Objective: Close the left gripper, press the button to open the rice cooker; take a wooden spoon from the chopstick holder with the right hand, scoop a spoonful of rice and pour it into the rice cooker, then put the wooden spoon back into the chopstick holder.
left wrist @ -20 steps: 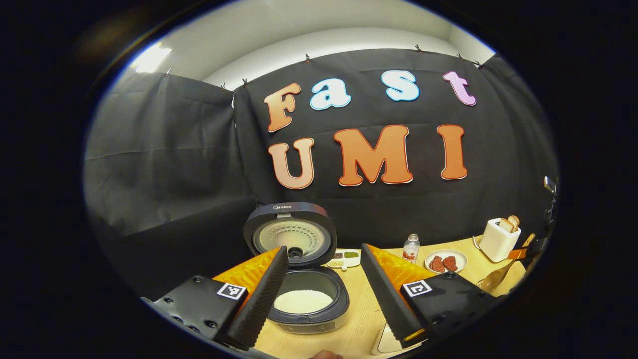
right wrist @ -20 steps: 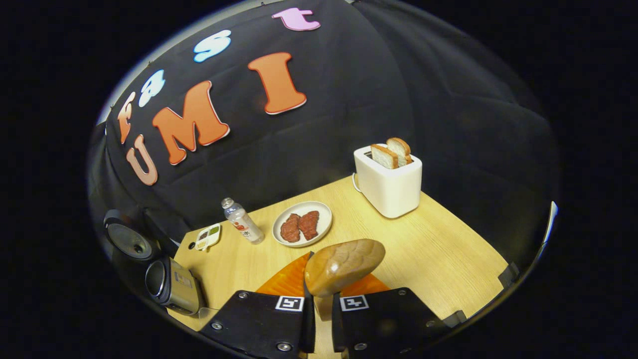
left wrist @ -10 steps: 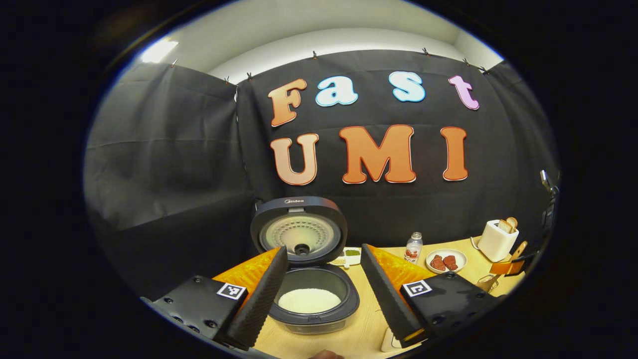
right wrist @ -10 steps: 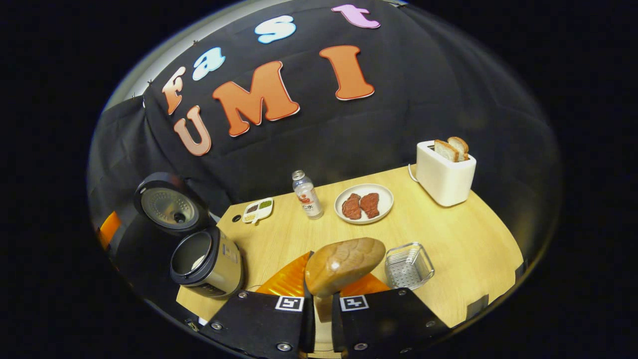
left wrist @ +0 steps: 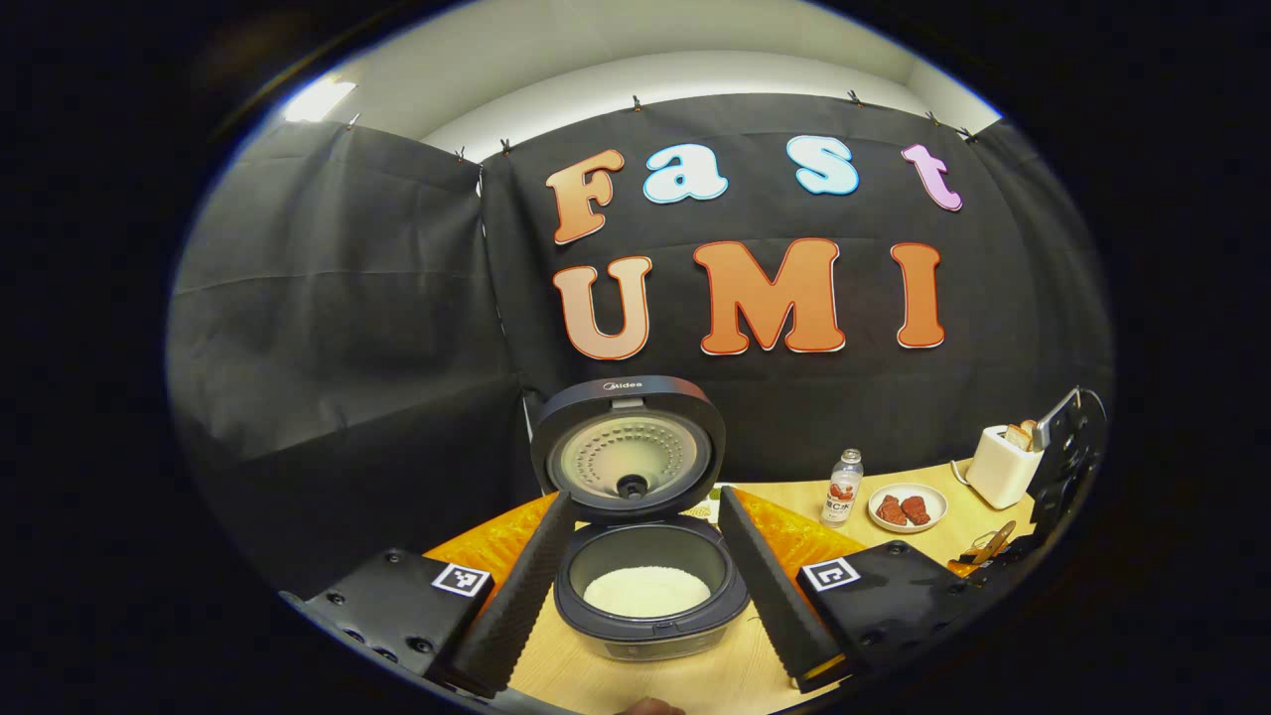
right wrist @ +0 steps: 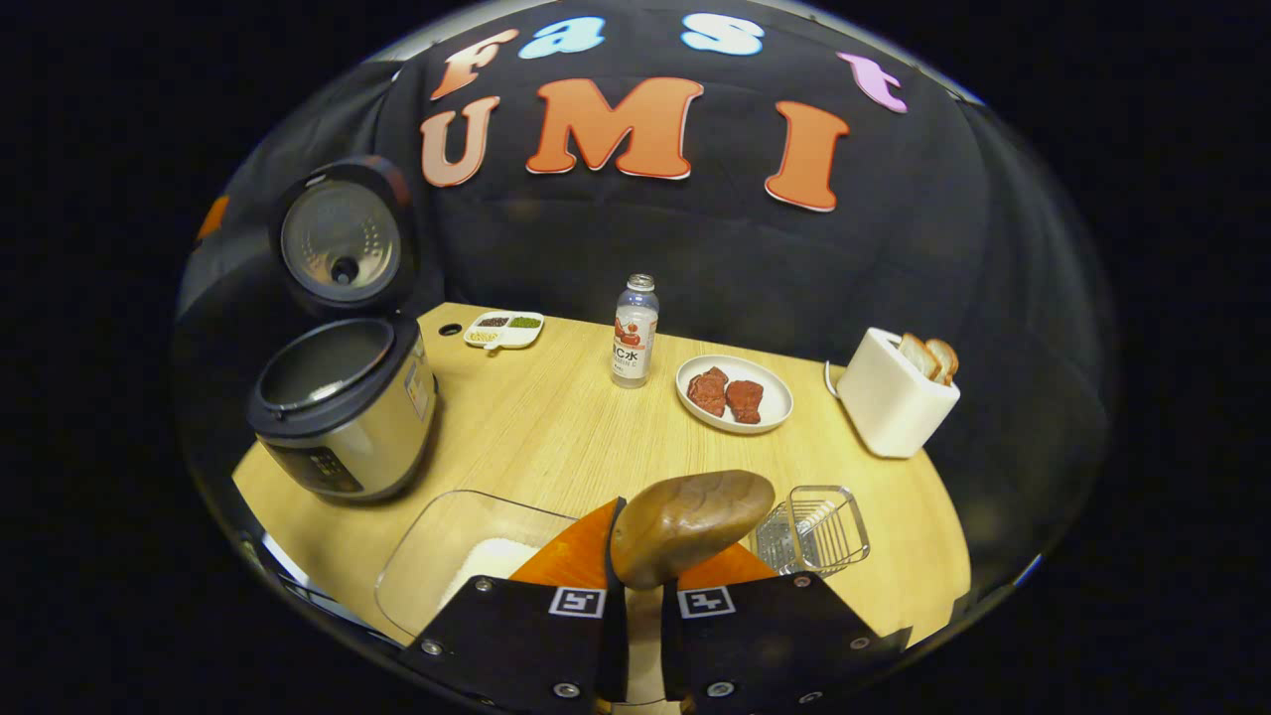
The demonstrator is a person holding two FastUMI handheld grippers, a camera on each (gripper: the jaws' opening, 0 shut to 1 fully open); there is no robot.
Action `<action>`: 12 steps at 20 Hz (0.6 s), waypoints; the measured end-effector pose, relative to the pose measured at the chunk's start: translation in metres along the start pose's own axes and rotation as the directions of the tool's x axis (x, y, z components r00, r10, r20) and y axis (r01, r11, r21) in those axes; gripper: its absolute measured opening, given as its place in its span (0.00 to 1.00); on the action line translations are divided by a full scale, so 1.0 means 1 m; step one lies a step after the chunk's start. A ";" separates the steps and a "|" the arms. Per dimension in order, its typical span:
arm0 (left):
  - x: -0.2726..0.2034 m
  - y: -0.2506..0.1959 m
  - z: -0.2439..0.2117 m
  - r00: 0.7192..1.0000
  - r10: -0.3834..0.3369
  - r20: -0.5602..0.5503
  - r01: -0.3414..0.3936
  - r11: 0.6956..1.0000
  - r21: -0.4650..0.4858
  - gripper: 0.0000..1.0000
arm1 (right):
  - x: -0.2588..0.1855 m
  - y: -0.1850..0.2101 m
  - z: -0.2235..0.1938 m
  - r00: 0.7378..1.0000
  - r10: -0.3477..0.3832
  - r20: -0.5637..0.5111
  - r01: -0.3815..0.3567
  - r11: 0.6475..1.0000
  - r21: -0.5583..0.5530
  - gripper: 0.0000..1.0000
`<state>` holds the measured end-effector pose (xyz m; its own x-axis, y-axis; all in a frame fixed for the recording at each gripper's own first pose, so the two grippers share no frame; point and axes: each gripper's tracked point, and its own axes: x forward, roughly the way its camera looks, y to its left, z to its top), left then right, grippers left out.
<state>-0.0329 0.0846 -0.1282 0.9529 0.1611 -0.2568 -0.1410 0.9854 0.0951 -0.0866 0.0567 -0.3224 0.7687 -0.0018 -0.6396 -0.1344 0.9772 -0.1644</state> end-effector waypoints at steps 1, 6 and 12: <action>0.001 0.005 0.000 1.000 0.005 -0.001 -0.005 1.000 0.000 0.99 | 0.003 0.004 -0.003 1.000 -0.014 0.020 0.015 0.999 -0.047 0.12; 0.005 0.022 -0.006 1.000 0.028 -0.012 -0.028 1.000 -0.012 0.99 | 0.012 0.021 -0.030 0.998 -0.043 0.036 0.049 0.980 -0.195 0.13; 0.013 0.025 -0.008 1.000 0.011 -0.021 -0.011 1.000 -0.013 0.92 | 0.016 0.045 -0.040 0.996 -0.045 0.080 0.067 0.952 -0.300 0.11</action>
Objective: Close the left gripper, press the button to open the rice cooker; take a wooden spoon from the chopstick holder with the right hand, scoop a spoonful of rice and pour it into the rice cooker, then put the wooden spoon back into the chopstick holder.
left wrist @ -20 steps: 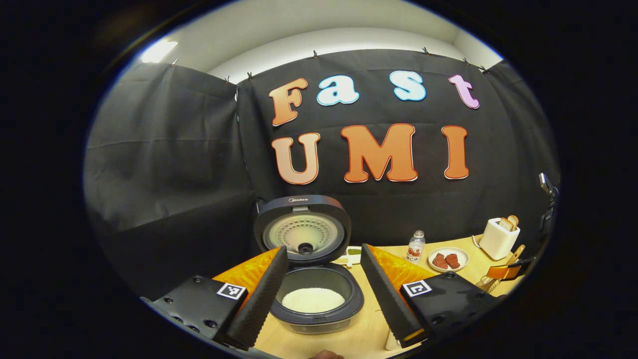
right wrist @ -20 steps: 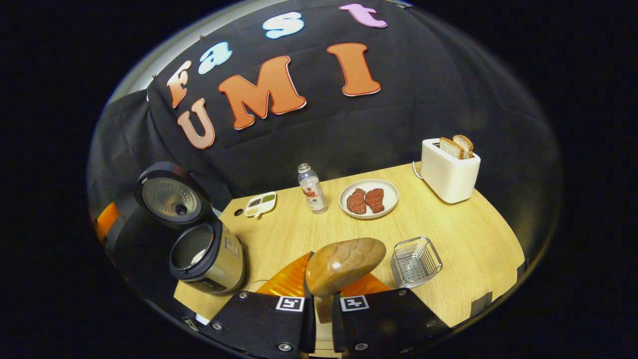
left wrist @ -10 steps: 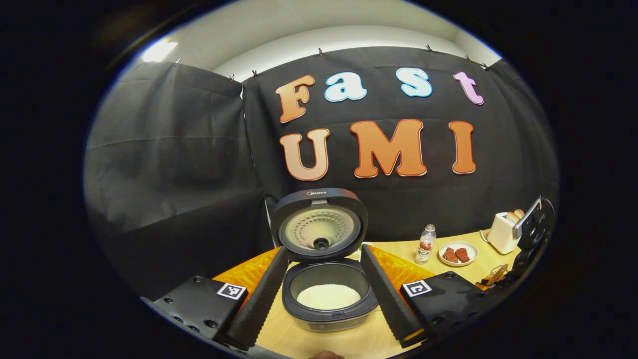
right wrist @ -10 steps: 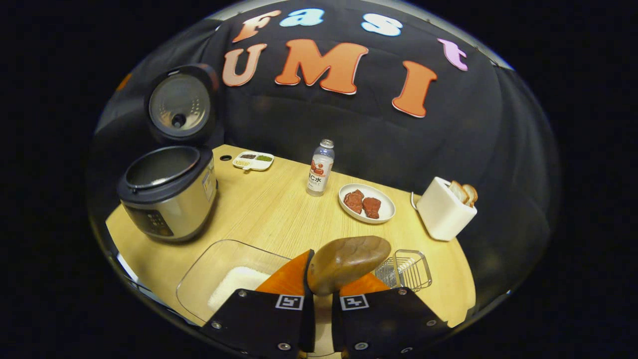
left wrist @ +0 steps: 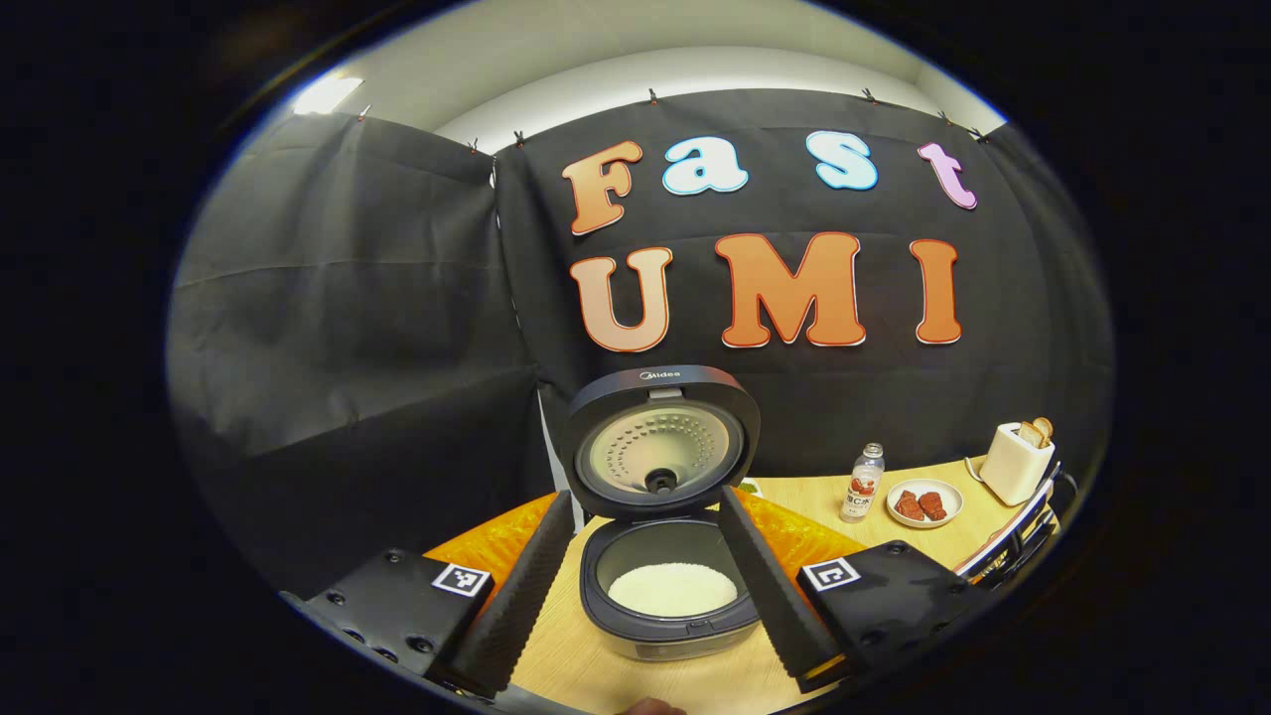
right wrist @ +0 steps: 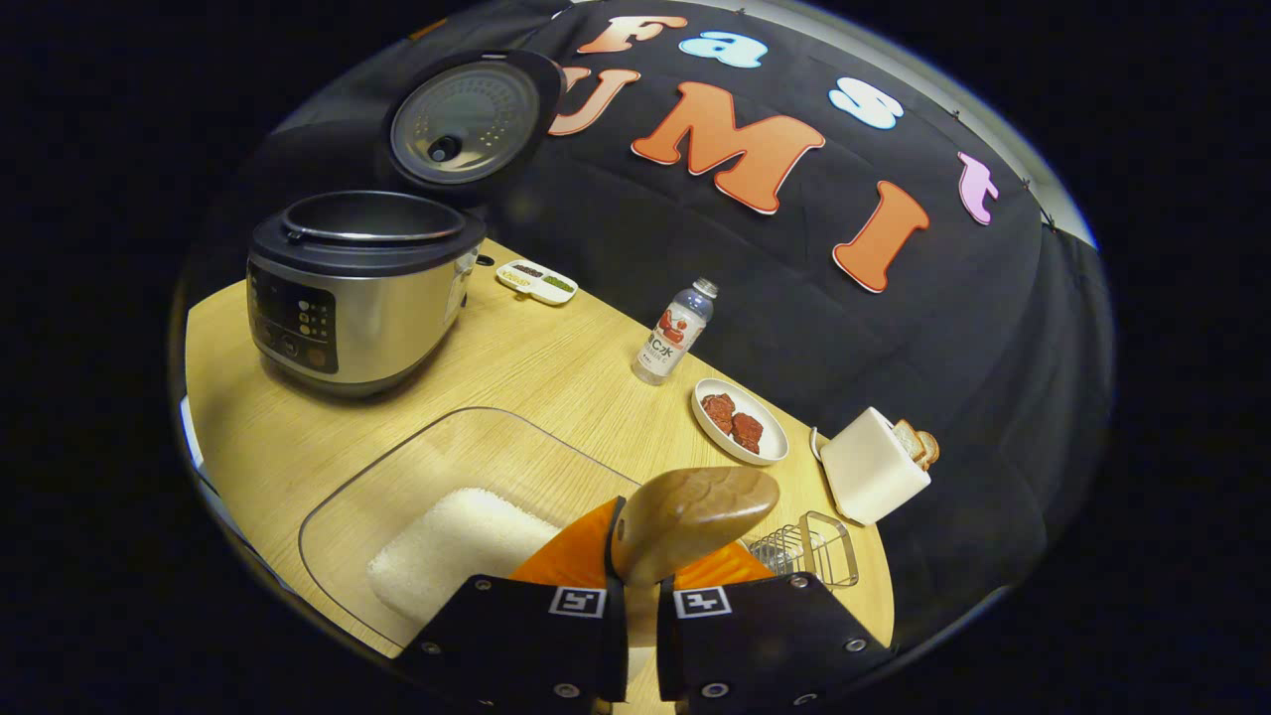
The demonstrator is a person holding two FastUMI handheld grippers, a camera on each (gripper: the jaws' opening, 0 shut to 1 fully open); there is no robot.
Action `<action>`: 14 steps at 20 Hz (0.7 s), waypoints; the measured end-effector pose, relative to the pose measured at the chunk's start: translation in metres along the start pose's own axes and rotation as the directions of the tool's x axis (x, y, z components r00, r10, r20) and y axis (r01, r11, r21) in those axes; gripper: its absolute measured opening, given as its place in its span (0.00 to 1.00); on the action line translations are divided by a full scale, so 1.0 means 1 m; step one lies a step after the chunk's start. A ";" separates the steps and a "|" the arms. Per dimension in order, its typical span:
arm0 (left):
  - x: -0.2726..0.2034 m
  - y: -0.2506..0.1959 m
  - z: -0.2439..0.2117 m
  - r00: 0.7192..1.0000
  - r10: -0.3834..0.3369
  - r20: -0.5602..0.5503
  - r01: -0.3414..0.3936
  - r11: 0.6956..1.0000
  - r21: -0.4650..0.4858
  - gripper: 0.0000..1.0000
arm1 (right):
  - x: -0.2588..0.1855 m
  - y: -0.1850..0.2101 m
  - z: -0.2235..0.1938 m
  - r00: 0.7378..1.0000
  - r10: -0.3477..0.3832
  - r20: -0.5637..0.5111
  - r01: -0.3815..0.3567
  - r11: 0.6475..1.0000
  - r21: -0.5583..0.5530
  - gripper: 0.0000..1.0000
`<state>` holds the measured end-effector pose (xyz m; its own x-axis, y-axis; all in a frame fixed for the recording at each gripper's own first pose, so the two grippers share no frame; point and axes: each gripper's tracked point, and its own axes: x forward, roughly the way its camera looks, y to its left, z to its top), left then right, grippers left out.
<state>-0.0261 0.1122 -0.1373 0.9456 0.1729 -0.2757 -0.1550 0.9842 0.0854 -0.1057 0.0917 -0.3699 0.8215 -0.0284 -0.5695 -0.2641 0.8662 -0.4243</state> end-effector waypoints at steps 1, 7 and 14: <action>0.001 0.000 0.000 1.000 -0.004 -0.002 0.004 1.000 0.000 0.92 | 0.000 0.005 -0.002 1.000 0.002 0.001 -0.002 1.000 -0.008 0.11; 0.010 0.004 -0.007 1.000 -0.020 -0.022 0.020 1.000 0.010 0.92 | 0.001 0.012 -0.002 1.000 -0.022 0.005 0.022 0.999 0.035 0.11; 0.028 0.000 0.000 0.998 -0.044 -0.033 0.045 0.999 0.023 0.99 | 0.003 0.009 0.018 1.000 0.009 0.007 -0.011 0.918 0.397 0.13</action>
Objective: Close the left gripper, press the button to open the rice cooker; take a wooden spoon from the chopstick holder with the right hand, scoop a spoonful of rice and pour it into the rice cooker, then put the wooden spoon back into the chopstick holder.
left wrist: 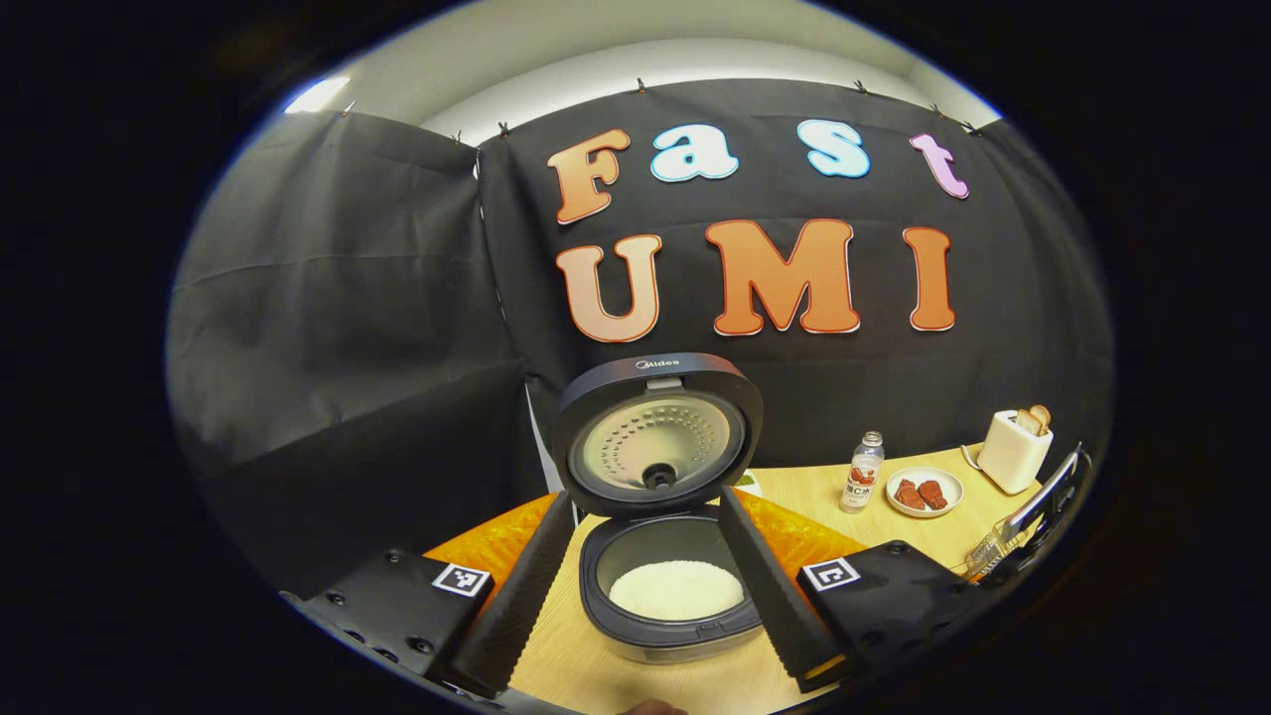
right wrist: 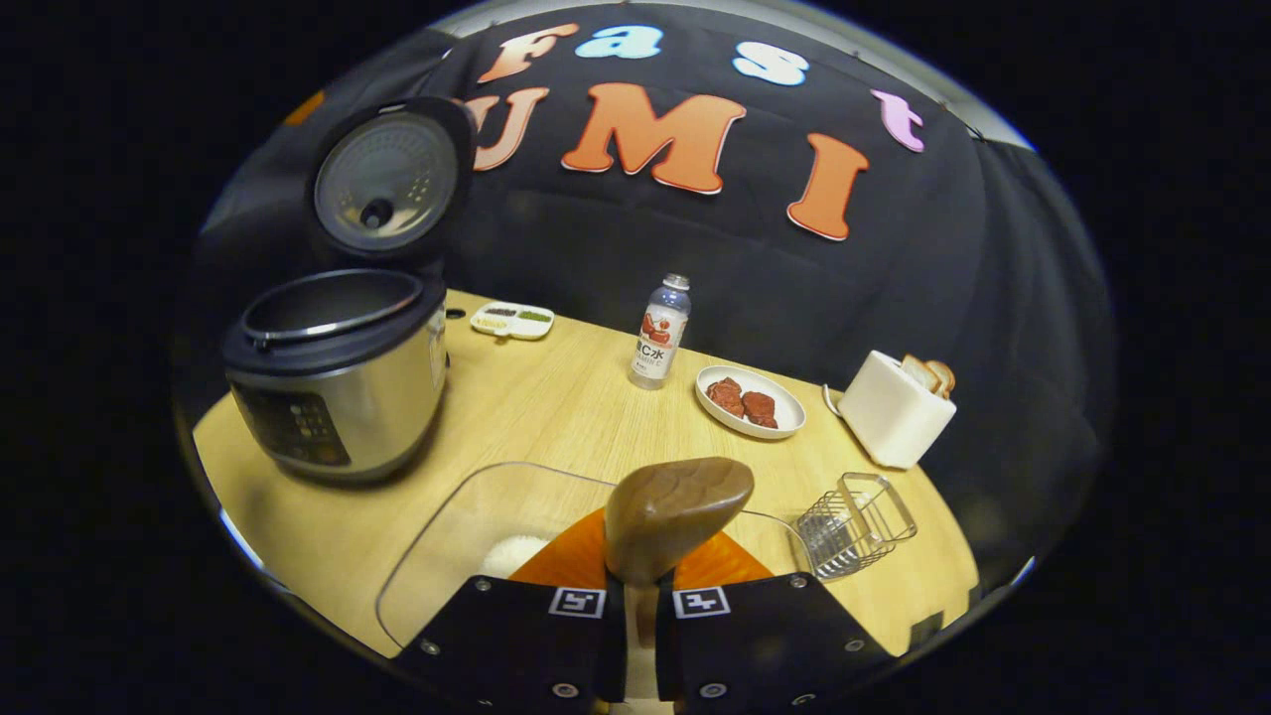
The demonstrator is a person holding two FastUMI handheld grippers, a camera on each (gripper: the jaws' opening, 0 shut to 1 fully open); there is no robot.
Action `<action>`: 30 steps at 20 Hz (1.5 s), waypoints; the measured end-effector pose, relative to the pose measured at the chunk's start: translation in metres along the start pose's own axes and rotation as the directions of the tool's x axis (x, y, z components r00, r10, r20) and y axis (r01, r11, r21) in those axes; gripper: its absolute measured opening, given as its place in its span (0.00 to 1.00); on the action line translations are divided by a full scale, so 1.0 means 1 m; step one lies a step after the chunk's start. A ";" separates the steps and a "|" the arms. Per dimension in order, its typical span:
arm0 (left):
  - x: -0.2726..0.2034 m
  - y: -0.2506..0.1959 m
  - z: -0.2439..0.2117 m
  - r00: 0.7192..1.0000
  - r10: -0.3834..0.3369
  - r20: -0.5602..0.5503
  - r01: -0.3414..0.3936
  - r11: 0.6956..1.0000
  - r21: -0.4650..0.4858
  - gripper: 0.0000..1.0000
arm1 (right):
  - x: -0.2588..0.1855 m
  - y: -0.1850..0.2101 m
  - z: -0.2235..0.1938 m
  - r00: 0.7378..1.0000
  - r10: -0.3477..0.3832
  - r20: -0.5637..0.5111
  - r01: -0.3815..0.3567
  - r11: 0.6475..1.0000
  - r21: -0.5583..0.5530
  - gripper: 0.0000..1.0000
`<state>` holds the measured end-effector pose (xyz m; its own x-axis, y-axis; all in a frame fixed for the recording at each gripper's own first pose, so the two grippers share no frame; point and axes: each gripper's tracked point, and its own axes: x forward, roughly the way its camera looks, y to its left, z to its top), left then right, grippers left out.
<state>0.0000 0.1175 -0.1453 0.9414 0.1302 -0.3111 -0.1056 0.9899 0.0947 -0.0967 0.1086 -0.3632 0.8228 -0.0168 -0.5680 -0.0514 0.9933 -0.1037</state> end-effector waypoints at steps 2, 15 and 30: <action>0.001 -0.001 -0.001 1.000 -0.013 -0.005 0.013 1.000 0.009 1.00 | 0.000 0.008 0.002 0.999 0.037 -0.001 -0.036 0.990 0.137 0.11; 0.015 -0.012 -0.003 0.996 -0.091 -0.023 0.092 0.994 0.055 0.99 | 0.009 0.016 -0.008 0.982 0.164 -0.096 -0.047 0.701 0.712 0.11; 0.006 -0.023 0.000 0.995 -0.094 -0.030 0.096 0.993 0.065 1.00 | 0.005 -0.023 -0.014 0.930 0.369 0.000 -0.140 0.351 0.926 0.11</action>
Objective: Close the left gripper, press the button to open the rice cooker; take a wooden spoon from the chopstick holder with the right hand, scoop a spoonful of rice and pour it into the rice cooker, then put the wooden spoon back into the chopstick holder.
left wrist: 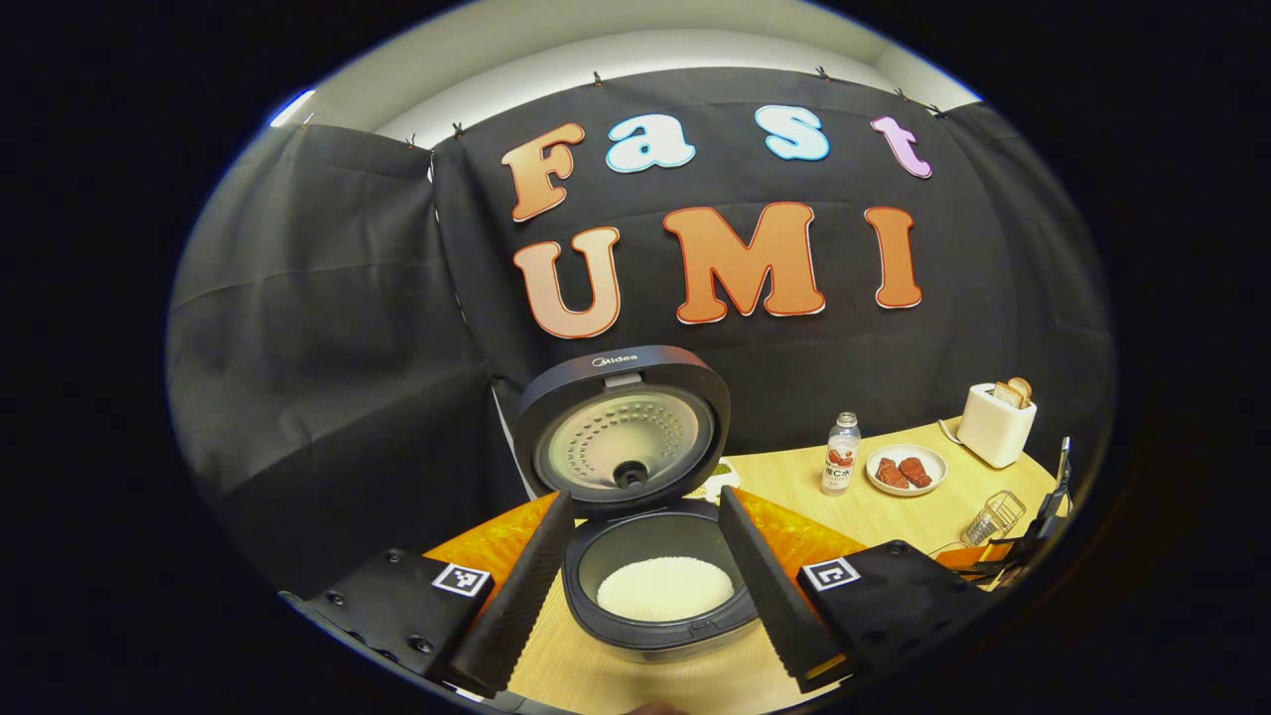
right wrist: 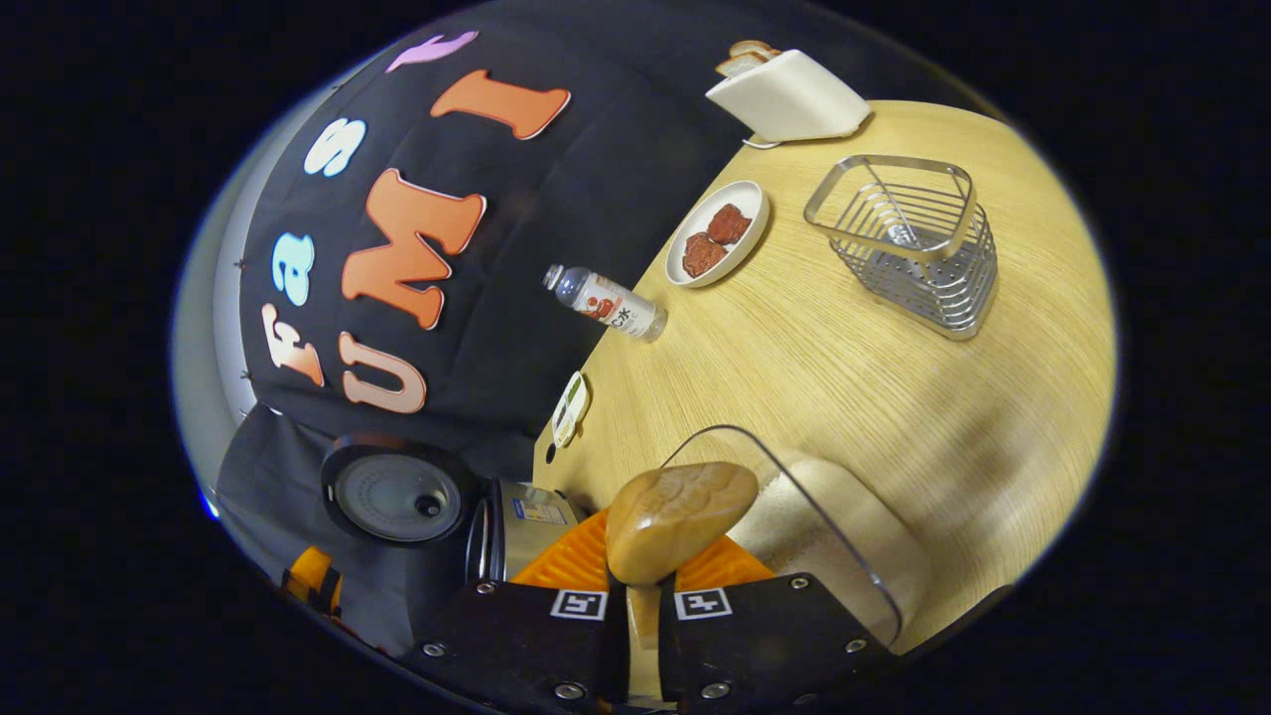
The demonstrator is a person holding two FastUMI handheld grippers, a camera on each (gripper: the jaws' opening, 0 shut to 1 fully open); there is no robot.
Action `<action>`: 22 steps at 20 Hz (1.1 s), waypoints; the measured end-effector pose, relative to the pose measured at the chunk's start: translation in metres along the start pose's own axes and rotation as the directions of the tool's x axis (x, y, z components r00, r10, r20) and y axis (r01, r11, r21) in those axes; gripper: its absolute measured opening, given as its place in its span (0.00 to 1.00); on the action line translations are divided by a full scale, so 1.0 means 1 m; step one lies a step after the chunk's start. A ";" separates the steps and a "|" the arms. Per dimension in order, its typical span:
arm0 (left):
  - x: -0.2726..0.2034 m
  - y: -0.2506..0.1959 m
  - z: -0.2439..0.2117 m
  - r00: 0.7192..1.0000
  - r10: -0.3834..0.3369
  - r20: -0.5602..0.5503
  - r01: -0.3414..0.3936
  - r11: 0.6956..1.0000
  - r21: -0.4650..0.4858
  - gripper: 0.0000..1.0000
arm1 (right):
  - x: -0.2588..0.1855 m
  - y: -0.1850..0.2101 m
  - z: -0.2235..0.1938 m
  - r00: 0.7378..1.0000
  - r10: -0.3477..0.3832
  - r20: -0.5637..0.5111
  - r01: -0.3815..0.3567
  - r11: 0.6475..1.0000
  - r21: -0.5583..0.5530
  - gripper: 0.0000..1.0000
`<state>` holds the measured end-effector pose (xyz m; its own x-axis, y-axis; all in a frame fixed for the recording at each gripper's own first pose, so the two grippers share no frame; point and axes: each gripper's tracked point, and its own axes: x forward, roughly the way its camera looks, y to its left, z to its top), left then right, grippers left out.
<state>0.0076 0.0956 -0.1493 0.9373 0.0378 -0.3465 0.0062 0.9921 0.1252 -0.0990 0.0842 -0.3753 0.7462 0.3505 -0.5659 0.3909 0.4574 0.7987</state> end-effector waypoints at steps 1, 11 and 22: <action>0.000 -0.003 0.000 1.000 -0.002 0.003 0.002 1.000 -0.001 0.99 | -0.005 -0.001 0.008 1.000 0.013 0.008 -0.013 1.000 0.028 0.11; -0.007 -0.018 0.009 0.999 0.018 0.048 -0.016 0.999 -0.051 0.92 | -0.042 0.068 0.071 0.969 0.239 0.067 -0.247 0.908 0.338 0.11; -0.045 0.044 0.011 0.976 0.164 0.140 -0.155 0.985 -0.075 0.92 | -0.004 0.229 0.032 0.881 0.465 -0.091 -0.406 0.840 0.360 0.11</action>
<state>-0.0303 0.1361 -0.1179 0.9649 0.1833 -0.1880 -0.1653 0.9804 0.1076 0.0047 0.1612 -0.1840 0.7900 0.5956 -0.1454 0.2189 -0.0525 0.9743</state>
